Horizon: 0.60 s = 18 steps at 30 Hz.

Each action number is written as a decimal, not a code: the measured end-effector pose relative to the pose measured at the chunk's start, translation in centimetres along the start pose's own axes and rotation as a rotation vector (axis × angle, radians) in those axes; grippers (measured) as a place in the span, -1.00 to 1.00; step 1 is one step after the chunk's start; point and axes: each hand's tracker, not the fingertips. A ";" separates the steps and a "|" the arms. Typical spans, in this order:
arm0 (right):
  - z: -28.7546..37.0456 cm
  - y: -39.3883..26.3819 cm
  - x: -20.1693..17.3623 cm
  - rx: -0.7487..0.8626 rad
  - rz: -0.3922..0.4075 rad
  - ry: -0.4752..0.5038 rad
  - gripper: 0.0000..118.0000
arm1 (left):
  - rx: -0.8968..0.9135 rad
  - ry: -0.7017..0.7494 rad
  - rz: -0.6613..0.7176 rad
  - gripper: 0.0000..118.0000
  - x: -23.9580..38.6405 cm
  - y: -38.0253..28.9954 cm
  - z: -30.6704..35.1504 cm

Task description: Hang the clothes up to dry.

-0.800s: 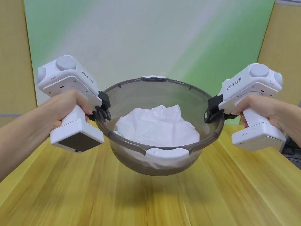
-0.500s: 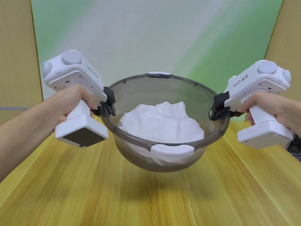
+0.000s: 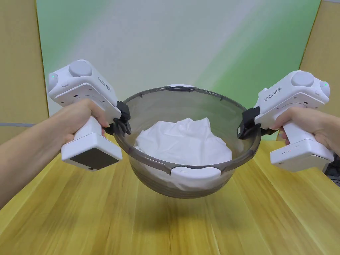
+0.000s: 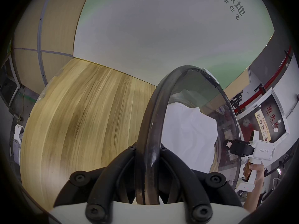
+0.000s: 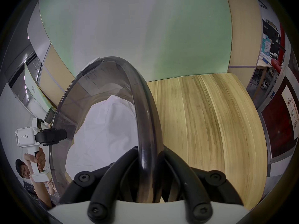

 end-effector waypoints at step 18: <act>-0.7 -0.2 -0.1 -0.017 0.004 -0.009 -0.85 | -0.013 0.004 -0.001 -0.79 -0.5 -0.2 -0.2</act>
